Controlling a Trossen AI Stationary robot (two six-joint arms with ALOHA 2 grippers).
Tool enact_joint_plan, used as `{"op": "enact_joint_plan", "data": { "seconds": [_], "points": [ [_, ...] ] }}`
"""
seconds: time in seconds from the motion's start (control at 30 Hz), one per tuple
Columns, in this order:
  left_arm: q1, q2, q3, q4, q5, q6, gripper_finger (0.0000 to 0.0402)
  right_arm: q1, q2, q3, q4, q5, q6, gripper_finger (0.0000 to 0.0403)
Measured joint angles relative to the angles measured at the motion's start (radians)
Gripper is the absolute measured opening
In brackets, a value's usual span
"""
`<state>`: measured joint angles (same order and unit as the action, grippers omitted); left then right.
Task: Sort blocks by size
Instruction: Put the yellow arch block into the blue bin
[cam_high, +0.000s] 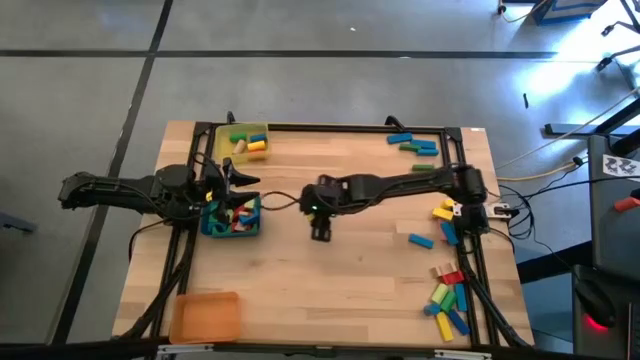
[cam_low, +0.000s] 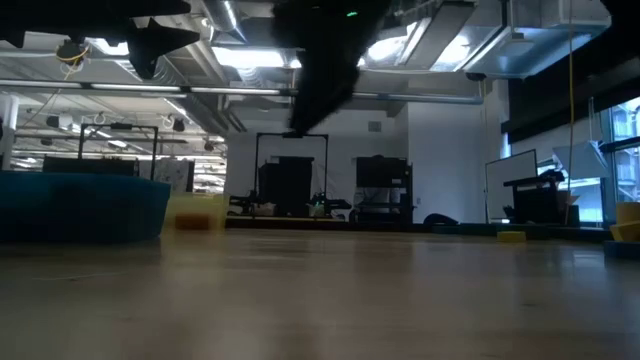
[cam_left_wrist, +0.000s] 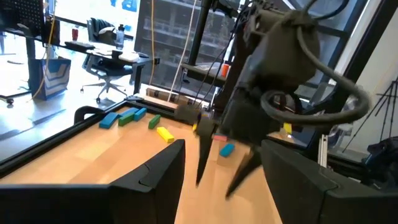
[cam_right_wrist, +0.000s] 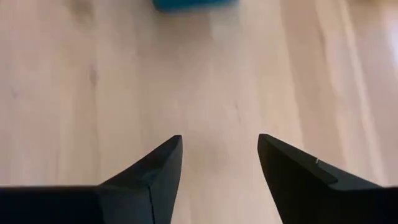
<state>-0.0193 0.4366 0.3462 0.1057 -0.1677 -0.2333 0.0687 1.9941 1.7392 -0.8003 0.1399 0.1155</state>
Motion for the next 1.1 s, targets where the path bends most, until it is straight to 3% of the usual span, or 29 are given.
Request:
{"op": "enact_joint_plan", "data": {
  "seconds": [0.13,0.3,0.57,0.8,1.1],
  "points": [
    [0.0,0.001,0.0,0.0,0.0,0.0,0.0196,0.031,-0.089,-0.101,-0.096,0.106,0.087,0.0197],
    [0.0,0.005,0.0,-0.012,0.0,0.002,0.0196,0.063,-0.23,-0.27,-0.125,0.143,0.224,0.0188],
    [0.0,0.049,0.0,-0.022,0.0,0.005,0.0196,0.07,-0.442,-0.51,-0.249,0.128,0.535,0.0186],
    [0.0,0.122,-0.001,-0.079,-0.001,0.003,0.0196,0.069,-0.545,-0.611,-0.438,0.078,0.768,0.0186],
    [0.0,0.221,-0.001,-0.176,0.0,-0.025,0.0196,0.069,-0.552,-0.726,-0.537,-0.001,0.794,0.0186]
  ]
}}
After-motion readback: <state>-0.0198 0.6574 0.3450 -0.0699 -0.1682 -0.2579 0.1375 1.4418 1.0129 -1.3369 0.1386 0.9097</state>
